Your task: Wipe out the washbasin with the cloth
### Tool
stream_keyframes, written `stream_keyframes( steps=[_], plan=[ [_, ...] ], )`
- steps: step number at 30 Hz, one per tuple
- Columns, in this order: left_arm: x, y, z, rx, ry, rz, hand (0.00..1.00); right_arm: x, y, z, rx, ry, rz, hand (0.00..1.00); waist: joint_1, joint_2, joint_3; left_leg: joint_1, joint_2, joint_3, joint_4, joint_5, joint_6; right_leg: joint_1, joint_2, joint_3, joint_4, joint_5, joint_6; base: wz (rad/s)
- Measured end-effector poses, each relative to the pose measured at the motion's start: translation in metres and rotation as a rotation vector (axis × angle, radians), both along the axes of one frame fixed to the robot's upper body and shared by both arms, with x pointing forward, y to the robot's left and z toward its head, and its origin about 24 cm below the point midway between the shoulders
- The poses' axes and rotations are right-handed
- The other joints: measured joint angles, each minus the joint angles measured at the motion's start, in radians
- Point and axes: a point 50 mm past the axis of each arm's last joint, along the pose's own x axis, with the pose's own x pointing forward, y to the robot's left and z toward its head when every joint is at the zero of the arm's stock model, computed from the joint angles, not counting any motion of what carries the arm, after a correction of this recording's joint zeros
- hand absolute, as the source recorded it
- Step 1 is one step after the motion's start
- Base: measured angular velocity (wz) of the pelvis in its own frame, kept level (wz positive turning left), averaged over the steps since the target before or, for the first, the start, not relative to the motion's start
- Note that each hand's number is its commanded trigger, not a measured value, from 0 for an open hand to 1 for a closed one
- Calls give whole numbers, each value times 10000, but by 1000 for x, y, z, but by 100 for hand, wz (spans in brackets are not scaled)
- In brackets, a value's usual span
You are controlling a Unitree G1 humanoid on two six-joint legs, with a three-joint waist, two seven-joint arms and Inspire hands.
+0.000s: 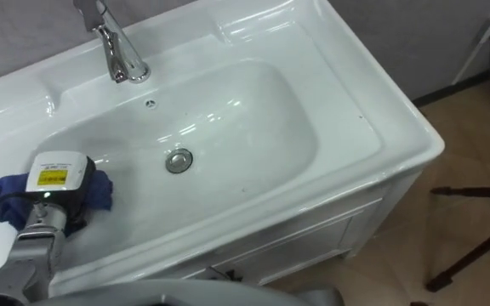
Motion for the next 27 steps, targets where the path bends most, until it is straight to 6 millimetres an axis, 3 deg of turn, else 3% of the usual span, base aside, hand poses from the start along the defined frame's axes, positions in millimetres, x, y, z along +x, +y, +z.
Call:
stream_keyframes(
  steps=[11, 17, 19, 27],
  plan=[
    [3, 11, 5, 63, -261, 517, 100, -4, -3, 1, -126, -102, -495, 0, -55, 92, 75, 23, 24, 52, 2, 2, -4, -15, 35, 144, 2, 8, -12, -2],
    [9, 9, 7, -487, -578, 961, 100, 0, 2, -1, 47, -233, -333, 0, -57, -26, 172, -28, 13, 25, 5, 3, -4, -38, 13, 64, -4, 5, -9, 3],
    [12, 4, 7, -634, -674, 1122, 100, 2, 5, -2, 114, -158, -27, 0, -53, -129, 219, -53, 6, 7, 8, 2, -5, -59, 10, 68, -22, -3, 0, 0],
    [27, -27, -4, -2599, -719, 2033, 100, -1, 12, -5, 197, -128, 33, 0, -312, -308, 191, -184, -30, -115, 7, 3, -4, -55, -8, -15, -154, 4, 15, 5]
  ],
)
